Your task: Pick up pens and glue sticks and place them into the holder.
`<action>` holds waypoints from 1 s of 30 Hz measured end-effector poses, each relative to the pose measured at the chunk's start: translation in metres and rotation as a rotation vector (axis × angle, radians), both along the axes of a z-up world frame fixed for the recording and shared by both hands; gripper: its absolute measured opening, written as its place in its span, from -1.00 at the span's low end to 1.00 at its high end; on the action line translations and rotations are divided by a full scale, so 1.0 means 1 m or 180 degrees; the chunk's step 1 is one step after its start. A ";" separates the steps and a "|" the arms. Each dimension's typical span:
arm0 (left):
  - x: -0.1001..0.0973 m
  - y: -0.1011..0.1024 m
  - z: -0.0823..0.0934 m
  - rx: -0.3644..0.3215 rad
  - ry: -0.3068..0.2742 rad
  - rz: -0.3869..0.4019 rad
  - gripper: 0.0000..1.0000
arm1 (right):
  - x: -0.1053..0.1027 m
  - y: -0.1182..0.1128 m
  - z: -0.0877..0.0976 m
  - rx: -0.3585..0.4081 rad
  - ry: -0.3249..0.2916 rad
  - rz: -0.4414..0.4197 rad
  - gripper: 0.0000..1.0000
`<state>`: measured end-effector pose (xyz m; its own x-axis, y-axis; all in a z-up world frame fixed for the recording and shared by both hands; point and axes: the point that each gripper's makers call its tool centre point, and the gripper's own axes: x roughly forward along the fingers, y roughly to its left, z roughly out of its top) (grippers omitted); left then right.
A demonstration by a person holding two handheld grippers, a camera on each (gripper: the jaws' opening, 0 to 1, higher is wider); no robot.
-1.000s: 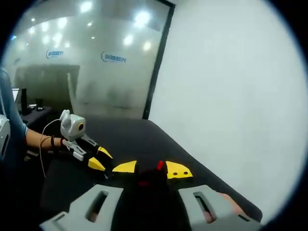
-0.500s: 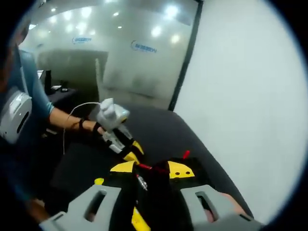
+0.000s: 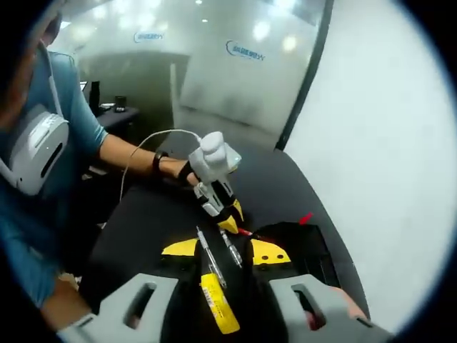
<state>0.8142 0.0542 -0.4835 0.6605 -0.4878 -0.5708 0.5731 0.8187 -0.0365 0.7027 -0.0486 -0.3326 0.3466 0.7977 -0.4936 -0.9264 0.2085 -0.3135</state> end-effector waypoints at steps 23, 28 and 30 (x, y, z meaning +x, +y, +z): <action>0.001 0.001 -0.011 0.0093 0.0075 -0.0031 -0.87 | 0.002 0.002 -0.005 -0.0115 0.0013 0.0011 -0.58; 0.002 0.007 -0.006 0.0123 -0.0008 -0.0003 -0.88 | 0.002 0.002 -0.005 -0.0113 0.0014 0.0011 -0.58; 0.003 0.010 -0.001 0.0108 -0.0068 0.0020 -0.88 | 0.002 0.002 -0.006 -0.0123 0.0005 0.0012 -0.58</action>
